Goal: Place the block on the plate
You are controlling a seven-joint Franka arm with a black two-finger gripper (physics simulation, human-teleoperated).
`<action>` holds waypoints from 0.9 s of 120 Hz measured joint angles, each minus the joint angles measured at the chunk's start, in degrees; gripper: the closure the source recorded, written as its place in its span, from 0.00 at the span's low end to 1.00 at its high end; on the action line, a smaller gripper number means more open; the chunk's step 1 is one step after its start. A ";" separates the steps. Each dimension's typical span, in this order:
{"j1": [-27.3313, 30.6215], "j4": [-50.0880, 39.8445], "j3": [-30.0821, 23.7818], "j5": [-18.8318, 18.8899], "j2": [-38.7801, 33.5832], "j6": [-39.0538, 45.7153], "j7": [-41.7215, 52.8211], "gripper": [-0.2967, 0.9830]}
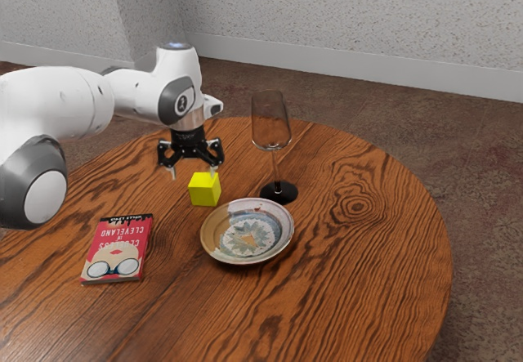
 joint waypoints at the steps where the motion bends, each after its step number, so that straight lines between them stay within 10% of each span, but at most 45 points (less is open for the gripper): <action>1: 0.05 0.47 0.00 -0.04 0.42 0.17 0.08 0.23; 108: 7.21 10.64 -5.63 -0.80 13.98 8.40 8.80 0.23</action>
